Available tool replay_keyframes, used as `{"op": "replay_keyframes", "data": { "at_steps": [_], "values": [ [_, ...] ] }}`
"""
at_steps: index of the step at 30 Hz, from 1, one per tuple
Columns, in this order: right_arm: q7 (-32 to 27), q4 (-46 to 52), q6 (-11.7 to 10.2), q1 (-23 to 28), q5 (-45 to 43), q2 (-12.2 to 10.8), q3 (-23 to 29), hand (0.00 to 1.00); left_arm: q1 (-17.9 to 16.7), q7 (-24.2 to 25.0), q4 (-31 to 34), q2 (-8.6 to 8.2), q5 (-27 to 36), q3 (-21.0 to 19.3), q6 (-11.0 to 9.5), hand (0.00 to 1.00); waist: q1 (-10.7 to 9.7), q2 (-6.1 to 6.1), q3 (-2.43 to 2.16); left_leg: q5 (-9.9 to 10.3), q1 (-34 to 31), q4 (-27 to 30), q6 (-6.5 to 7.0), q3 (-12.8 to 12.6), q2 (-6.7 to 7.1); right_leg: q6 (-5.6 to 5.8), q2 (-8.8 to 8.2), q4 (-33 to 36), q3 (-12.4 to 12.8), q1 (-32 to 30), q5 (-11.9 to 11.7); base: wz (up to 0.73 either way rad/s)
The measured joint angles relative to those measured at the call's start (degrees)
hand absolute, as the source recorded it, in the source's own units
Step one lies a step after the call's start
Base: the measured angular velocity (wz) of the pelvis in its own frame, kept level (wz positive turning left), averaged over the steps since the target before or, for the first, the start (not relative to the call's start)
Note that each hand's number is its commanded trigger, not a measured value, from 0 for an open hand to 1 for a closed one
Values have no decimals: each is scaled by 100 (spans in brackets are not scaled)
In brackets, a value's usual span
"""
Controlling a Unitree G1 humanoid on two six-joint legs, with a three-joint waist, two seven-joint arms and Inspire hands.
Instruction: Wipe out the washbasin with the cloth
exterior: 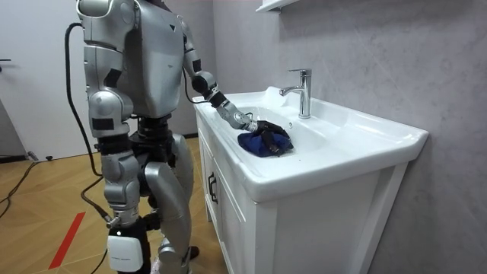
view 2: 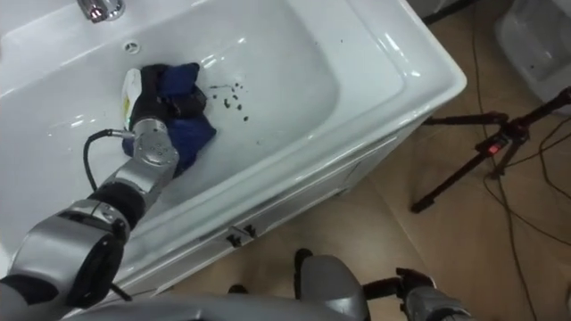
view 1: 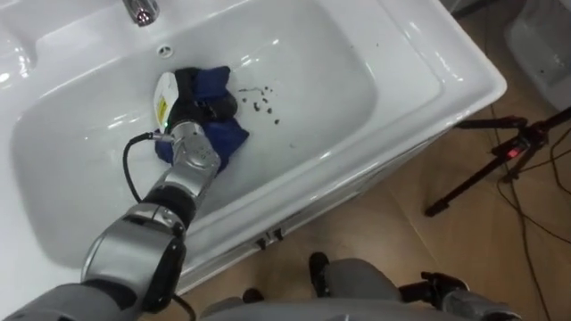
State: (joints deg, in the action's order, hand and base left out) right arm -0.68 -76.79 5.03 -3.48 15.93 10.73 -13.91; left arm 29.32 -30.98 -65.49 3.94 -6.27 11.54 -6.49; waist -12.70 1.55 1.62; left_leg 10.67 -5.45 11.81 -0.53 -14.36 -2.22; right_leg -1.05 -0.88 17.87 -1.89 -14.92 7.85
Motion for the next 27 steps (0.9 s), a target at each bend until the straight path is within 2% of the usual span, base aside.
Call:
{"op": "replay_keyframes", "data": {
  "at_steps": [4,8,10,11,12,13,19,22,23,27],
  "values": [
    [-1,4,20,-62,-67,-5,3,0,53,0,38,-2,81,0,3,100,-139,34,0,-3,-114,114,5,0,1,1,-31,87,-19,-94,14,5],
    [8,7,59,-241,-45,-66,3,0,236,29,50,-59,190,5,15,100,-228,89,28,-4,-254,185,8,-2,-2,-12,-71,190,-18,-248,18,1],
    [4,50,55,-281,28,-89,-9,0,259,31,90,-94,262,24,25,100,-252,83,25,-4,-308,225,8,-1,-21,-24,-64,166,-30,-264,2,2],
    [5,47,56,-309,127,-103,-61,0,276,40,87,-87,378,49,43,100,-255,42,5,-5,-321,247,8,0,-27,-28,-63,165,-40,-267,-2,4],
    [7,47,53,-321,189,-112,-78,0,278,40,87,-89,444,53,52,100,-260,79,26,-5,-322,257,8,1,-29,-30,-66,165,-44,-263,-3,4],
    [11,47,41,-338,273,-127,-117,0,302,44,86,-94,469,57,92,100,-265,48,8,-5,-328,274,8,1,-31,-36,-70,166,-52,-257,-8,4],
    [20,-16,-29,-380,535,-131,-119,0,472,69,136,-113,724,341,286,100,-297,-5,0,-39,-414,269,64,10,-29,1,-93,-42,-163,-206,-129,10],
    [7,-88,-89,-396,700,-121,-116,0,502,132,312,-121,856,482,417,100,-311,-70,9,-38,-482,275,76,22,-9,47,-101,-122,-196,-209,-184,7],
    [9,-122,-119,-414,760,-105,-115,0,507,211,457,-119,857,490,437,100,-311,-107,34,-32,-504,274,129,24,-11,62,-112,-123,-205,-224,-196,6],
    [21,-134,-191,-422,823,-99,-118,0,525,722,840,-194,916,681,465,100,-388,-160,65,-7,-509,259,171,20,-16,84,-114,-120,-187,-221,-217,-2]
  ]
}}
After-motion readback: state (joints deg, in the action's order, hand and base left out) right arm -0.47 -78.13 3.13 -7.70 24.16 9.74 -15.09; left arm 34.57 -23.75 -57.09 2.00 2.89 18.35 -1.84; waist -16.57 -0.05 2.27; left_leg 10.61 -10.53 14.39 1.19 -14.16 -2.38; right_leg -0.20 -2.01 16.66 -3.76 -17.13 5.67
